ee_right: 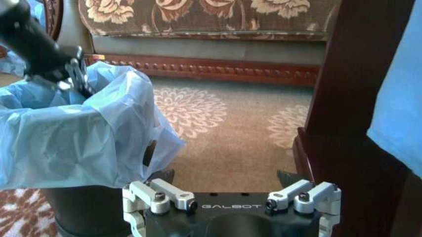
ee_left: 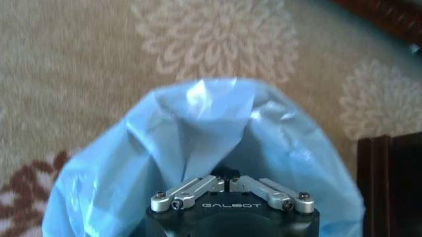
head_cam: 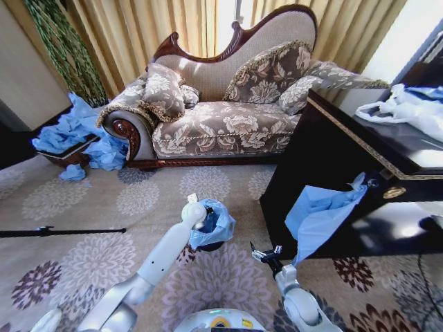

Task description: Place a garbage bag over the trash bin.

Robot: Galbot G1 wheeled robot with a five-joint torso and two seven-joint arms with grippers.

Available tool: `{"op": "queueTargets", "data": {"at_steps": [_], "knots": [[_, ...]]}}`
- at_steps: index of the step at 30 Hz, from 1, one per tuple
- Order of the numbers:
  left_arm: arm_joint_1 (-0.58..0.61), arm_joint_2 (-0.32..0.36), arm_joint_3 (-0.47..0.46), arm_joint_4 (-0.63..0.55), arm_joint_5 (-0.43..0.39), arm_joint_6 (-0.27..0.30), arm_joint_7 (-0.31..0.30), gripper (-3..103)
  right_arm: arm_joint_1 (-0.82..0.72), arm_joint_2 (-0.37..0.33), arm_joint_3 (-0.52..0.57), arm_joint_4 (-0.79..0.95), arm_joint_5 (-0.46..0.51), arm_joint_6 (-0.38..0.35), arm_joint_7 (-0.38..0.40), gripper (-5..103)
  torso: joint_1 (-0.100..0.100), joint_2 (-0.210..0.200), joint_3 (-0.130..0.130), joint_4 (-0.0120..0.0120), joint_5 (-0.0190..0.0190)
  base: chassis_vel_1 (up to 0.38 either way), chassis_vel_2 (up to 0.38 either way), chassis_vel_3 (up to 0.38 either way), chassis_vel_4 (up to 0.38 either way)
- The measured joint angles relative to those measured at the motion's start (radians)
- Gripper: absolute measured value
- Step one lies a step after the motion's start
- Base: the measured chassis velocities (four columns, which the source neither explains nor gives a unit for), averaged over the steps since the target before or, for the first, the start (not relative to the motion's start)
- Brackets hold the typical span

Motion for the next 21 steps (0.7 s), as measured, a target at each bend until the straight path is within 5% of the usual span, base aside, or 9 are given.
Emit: {"op": "queueTargets", "data": {"at_steps": [21], "knots": [[-0.073,-0.121,0.0,0.316,0.121,-0.034,0.125,0,0.046,-0.001,-0.026,-0.054,0.011,-0.006,0.001,100,0.0,0.0,0.0,0.0,0.0,0.0,0.0,0.0,0.0]]}}
